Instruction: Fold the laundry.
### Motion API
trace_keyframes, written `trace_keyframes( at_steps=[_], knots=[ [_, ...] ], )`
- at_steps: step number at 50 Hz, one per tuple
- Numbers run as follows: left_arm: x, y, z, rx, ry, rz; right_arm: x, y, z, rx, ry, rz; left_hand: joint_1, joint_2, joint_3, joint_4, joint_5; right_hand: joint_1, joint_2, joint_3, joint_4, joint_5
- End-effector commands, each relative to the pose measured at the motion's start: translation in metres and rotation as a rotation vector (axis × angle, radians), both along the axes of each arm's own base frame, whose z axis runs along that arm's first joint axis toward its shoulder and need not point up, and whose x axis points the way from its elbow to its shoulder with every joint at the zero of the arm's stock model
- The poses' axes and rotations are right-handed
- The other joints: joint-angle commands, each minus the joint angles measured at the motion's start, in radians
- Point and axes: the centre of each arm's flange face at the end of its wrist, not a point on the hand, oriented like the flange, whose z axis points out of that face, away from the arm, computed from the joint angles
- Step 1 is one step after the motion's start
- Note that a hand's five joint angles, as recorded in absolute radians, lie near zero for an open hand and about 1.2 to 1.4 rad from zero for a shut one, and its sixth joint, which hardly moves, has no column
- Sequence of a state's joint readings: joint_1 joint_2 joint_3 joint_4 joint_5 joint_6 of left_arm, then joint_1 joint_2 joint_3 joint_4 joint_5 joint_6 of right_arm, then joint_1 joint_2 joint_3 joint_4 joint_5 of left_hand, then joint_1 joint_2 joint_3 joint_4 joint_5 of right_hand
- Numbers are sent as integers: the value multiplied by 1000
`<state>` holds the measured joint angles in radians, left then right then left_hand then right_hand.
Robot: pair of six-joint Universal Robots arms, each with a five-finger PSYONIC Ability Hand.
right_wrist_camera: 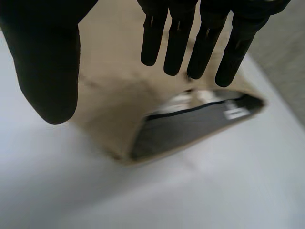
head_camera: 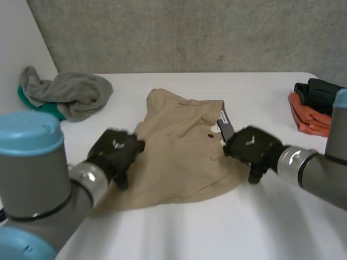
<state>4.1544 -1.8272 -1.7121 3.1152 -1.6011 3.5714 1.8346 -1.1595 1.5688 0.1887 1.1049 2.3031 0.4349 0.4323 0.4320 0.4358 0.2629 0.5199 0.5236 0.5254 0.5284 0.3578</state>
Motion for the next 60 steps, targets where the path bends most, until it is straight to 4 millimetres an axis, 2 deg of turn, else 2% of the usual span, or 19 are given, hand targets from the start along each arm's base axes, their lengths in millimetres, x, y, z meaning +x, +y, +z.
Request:
trace_keyframes(
  at_steps=[1,6,9,10,16,22,27,32,37,38,39,42,43,46,47,50,51,55,60],
  knots=[
    [30,5,-21,87,-54,65,9,8,-33,-19,7,34,31,34,34,30,29,121,118,116,113,109],
    [42,-3,-19,54,-21,108,19,2,-47,-75,-38,22,-4,-2,-1,-5,-7,221,217,216,213,209],
    [45,-7,-21,54,-11,118,22,-5,-52,-108,-65,-16,-28,-25,-25,-29,-30,566,563,561,558,554],
    [46,-8,-22,55,-9,118,23,-8,-51,-131,-76,-42,-31,-28,-28,-32,-33,873,870,868,865,861],
    [45,-5,-35,106,-30,98,27,-10,-40,-180,-146,-93,-48,-46,-45,-49,-51,876,873,871,868,864],
    [41,-6,-49,121,-89,80,28,-5,-5,-226,-240,-116,-40,-37,-37,-41,-42,876,873,871,868,864],
    [40,-16,-57,85,-134,75,27,3,13,-171,-331,-148,277,280,280,276,275,876,873,871,868,864],
    [34,-26,-57,50,-127,63,26,12,38,-150,-427,-189,960,962,963,959,957,876,873,871,868,864],
    [31,-32,-45,18,-95,65,20,10,56,-171,-465,-239,961,964,964,960,959,876,873,871,868,864],
    [31,-32,-38,0,-84,69,19,9,59,-180,-467,-245,961,964,964,960,959,876,873,871,868,864],
    [32,-33,-15,-68,-47,78,18,7,64,-197,-466,-254,961,964,964,960,959,876,873,871,868,864],
    [33,-31,29,-195,29,90,15,5,79,-237,-472,-259,961,964,964,960,959,876,873,871,868,864],
    [34,-28,59,-284,84,96,14,3,91,-270,-480,-261,961,964,964,960,959,876,873,871,868,864],
    [38,-23,108,-420,183,105,11,0,114,-319,-498,-263,961,964,964,960,959,876,873,871,868,864],
    [41,-17,141,-504,250,108,9,-2,130,-354,-519,-268,961,964,964,960,959,876,873,871,868,864],
    [45,-4,188,-618,348,101,6,-3,158,-407,-556,-275,961,964,964,960,959,876,873,871,868,864],
    [48,2,212,-670,388,96,4,-5,175,-442,-586,-281,961,964,964,960,959,876,873,871,868,864],
    [48,-8,242,-690,421,107,1,-6,211,-505,-641,-294,961,964,964,960,959,876,873,871,868,864],
    [39,-44,240,-610,387,124,4,-16,219,-497,-635,-299,961,964,964,960,959,876,873,871,868,864]
  ],
)
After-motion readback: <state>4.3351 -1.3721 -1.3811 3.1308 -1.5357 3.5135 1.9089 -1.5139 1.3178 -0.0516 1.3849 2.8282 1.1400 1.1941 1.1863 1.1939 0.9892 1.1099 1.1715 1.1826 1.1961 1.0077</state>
